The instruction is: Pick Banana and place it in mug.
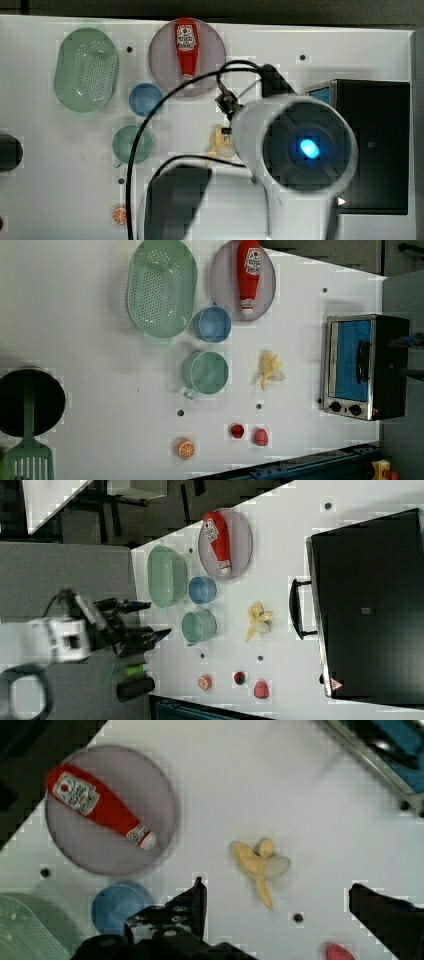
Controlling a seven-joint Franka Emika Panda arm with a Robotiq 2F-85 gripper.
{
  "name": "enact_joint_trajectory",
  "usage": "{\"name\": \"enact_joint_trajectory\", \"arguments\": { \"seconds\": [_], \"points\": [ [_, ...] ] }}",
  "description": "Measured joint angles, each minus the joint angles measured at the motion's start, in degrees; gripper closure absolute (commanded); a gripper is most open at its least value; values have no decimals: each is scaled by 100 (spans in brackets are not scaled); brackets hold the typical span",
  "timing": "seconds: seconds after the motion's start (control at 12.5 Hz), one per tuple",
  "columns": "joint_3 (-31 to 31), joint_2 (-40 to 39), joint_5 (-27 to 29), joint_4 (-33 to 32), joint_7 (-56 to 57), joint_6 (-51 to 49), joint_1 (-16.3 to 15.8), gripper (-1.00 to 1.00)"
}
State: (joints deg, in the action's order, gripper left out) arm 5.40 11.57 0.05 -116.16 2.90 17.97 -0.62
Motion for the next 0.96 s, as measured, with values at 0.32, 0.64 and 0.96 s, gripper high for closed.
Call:
{"name": "enact_joint_trajectory", "arguments": {
  "seconds": [0.32,0.64,0.96],
  "points": [
    [-137,-921,18,-906,1148,1092,-58,-100],
    [-106,-1837,-28,-1399,2450,2226,-165,-100],
    [-210,-2495,-132,-1790,3534,2799,-55,-100]
  ]
}}
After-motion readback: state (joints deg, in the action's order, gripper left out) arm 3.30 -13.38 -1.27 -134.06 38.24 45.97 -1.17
